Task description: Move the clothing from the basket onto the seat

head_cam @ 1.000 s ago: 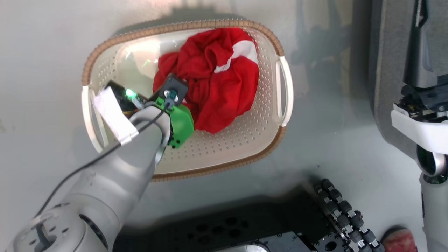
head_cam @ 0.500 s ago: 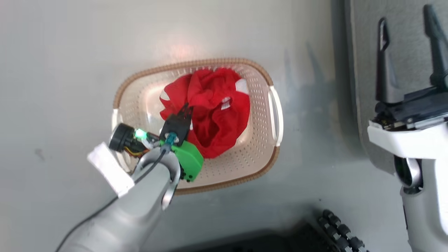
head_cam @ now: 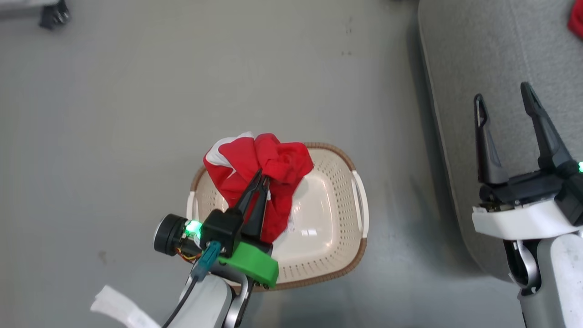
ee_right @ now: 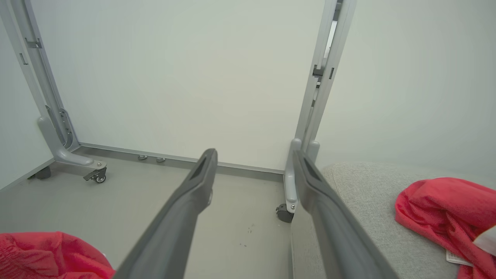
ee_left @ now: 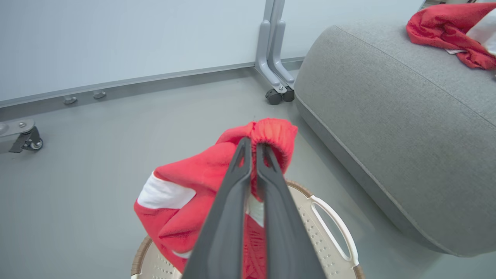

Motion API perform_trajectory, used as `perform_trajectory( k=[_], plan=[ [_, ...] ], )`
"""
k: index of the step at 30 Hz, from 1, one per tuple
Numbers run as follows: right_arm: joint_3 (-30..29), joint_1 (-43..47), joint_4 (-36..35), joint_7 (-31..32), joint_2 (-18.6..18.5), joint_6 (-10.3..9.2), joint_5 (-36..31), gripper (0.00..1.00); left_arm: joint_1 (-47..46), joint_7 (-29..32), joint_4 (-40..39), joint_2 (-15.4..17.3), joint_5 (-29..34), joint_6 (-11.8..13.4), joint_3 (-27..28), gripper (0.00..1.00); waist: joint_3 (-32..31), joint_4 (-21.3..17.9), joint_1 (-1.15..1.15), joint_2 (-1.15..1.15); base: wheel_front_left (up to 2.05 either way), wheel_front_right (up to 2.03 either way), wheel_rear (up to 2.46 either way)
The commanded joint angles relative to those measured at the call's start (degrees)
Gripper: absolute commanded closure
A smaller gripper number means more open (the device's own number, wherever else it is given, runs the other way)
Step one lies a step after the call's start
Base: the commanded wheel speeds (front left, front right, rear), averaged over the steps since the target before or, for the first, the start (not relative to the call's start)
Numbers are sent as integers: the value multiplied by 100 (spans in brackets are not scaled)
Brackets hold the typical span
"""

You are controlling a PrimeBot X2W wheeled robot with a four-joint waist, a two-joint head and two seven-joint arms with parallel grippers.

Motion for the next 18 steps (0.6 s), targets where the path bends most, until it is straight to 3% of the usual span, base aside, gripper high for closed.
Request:
perform_trajectory(
  k=[1,9,18],
  plan=[
    [-20,170,34,-12,-11,-8,45,0,275,-1,-267,-49,143,-161,146,100,-1002,251,1,0,0,0,0],
    [-76,632,138,-13,35,-8,103,0,1308,-2,-1802,-247,87,-980,1085,100,-1716,343,1,0,0,0,0],
    [55,1011,304,-12,115,-8,159,0,1683,-1,-2842,-247,-672,-1166,1292,100,-2300,316,1,0,0,0,0]
  ],
)
